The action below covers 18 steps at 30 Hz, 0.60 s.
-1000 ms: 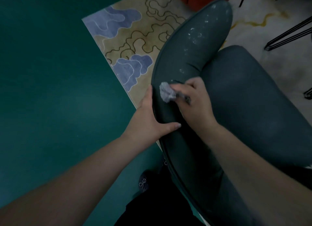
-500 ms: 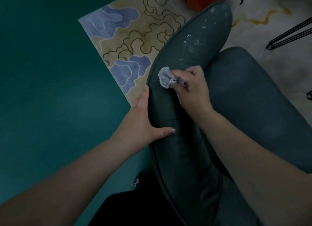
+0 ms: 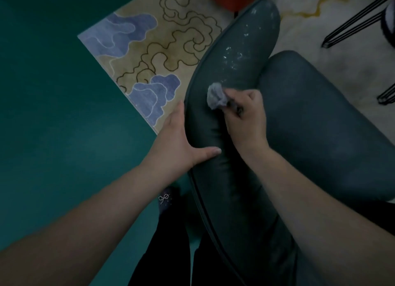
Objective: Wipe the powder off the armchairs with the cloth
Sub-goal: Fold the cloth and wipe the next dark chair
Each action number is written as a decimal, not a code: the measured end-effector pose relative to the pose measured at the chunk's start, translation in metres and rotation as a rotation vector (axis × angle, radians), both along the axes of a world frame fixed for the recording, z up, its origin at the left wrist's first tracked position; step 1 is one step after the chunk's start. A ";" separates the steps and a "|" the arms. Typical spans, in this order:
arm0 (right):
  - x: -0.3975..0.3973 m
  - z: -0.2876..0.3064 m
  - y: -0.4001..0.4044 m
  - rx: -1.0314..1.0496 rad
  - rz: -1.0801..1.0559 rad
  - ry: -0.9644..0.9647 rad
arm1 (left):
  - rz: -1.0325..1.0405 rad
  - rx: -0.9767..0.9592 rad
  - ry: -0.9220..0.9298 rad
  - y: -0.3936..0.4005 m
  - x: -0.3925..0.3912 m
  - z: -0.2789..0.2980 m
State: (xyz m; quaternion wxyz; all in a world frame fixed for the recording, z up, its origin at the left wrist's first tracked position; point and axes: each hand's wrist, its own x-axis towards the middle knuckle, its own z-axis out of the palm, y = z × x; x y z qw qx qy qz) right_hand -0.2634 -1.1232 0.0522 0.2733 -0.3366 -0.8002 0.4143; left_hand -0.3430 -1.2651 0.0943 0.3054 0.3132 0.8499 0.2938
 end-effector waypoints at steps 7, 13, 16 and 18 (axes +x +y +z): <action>0.007 0.002 -0.005 0.145 0.091 -0.063 | -0.111 0.011 -0.099 0.015 -0.032 -0.013; -0.035 0.007 0.017 -0.041 -0.170 -0.053 | -0.170 0.012 -0.108 0.017 -0.043 -0.019; -0.006 0.007 -0.015 -0.014 -0.084 0.008 | -0.211 0.040 -0.074 0.025 -0.054 -0.017; -0.006 0.006 -0.012 0.029 -0.070 -0.003 | -0.223 0.045 -0.045 0.032 -0.060 -0.018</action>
